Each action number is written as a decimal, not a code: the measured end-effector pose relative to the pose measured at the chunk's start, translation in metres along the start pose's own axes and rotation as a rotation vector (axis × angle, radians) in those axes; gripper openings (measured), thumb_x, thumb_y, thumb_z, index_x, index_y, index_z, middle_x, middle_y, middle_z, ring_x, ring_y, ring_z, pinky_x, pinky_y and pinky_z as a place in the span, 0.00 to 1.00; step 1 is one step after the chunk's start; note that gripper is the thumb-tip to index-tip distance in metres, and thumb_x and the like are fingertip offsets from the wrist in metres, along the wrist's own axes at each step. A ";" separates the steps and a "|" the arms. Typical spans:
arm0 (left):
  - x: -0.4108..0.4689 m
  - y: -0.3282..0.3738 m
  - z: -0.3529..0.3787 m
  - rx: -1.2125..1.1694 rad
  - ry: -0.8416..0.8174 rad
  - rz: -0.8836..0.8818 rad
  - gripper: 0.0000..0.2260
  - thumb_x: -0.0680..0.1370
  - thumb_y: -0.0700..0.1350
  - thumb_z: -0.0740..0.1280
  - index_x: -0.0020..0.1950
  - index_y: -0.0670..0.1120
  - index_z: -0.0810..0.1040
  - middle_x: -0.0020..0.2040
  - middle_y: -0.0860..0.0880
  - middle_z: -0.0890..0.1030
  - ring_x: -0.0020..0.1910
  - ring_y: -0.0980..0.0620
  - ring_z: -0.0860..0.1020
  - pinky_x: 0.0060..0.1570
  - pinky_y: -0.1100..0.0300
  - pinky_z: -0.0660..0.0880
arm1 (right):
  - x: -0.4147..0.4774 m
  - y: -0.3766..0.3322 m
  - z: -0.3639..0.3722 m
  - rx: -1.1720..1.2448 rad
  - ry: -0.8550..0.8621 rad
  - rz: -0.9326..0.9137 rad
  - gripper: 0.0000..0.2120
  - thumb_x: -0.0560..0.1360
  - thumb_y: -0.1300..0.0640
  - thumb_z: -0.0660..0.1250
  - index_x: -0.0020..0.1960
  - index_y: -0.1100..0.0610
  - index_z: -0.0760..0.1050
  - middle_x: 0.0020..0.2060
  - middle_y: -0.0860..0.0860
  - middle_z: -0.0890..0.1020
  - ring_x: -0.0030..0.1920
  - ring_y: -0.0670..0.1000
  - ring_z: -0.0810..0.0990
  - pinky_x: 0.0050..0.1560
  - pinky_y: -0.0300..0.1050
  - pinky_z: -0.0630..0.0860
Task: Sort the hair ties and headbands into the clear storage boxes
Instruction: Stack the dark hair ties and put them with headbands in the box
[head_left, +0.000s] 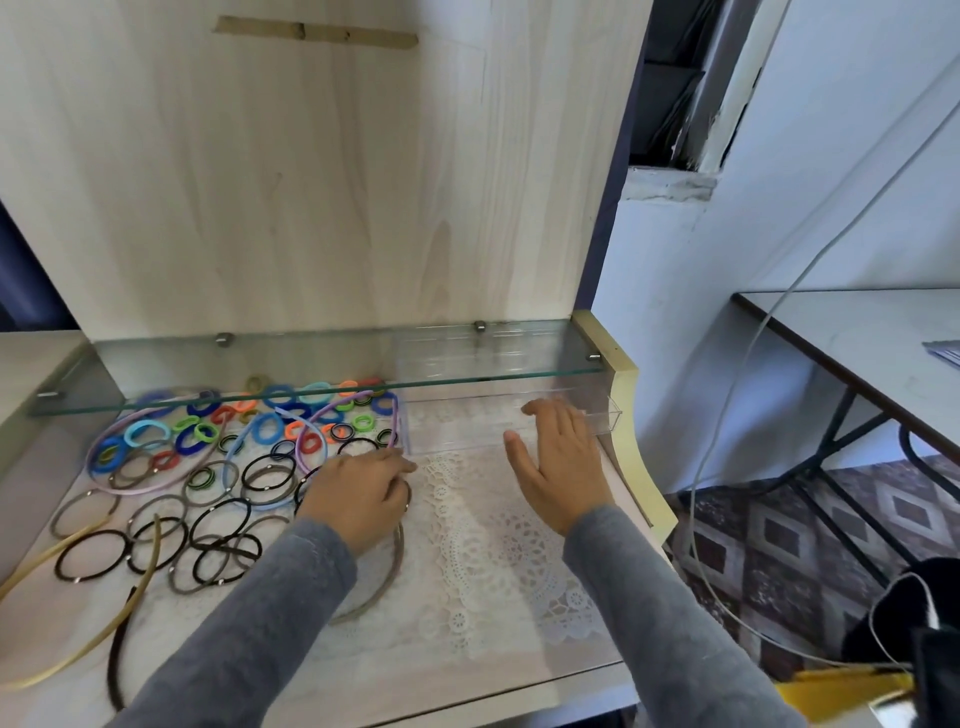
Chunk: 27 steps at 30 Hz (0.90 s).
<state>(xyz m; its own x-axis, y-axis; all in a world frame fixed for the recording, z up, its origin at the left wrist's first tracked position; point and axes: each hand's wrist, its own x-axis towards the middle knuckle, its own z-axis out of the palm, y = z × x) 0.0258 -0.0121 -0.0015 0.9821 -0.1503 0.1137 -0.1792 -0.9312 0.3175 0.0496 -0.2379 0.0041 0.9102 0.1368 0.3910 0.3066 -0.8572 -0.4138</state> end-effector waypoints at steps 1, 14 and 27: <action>0.000 -0.001 -0.004 -0.036 0.051 -0.023 0.14 0.79 0.45 0.58 0.61 0.53 0.79 0.63 0.54 0.78 0.58 0.52 0.77 0.62 0.56 0.69 | 0.004 0.002 -0.004 0.040 0.042 0.047 0.22 0.77 0.42 0.51 0.64 0.55 0.67 0.61 0.49 0.71 0.65 0.50 0.65 0.70 0.52 0.61; 0.041 0.005 -0.009 -0.724 0.176 -0.450 0.09 0.77 0.51 0.65 0.47 0.48 0.81 0.42 0.51 0.83 0.46 0.49 0.81 0.50 0.53 0.77 | 0.048 0.036 -0.033 0.130 0.011 0.583 0.27 0.74 0.55 0.65 0.69 0.62 0.61 0.63 0.60 0.69 0.61 0.60 0.70 0.61 0.53 0.70; 0.030 0.019 -0.017 -0.624 0.141 -0.422 0.05 0.75 0.43 0.69 0.50 0.46 0.80 0.45 0.50 0.80 0.48 0.52 0.77 0.50 0.61 0.71 | 0.035 0.032 -0.040 0.118 0.039 0.591 0.25 0.73 0.55 0.66 0.67 0.60 0.63 0.60 0.59 0.70 0.60 0.59 0.68 0.60 0.52 0.67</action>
<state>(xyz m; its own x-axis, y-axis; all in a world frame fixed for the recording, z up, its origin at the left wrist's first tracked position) 0.0511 -0.0281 0.0243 0.9653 0.2593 -0.0298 0.1690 -0.5338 0.8286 0.0804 -0.2802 0.0375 0.9257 -0.3658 0.0959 -0.2169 -0.7214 -0.6577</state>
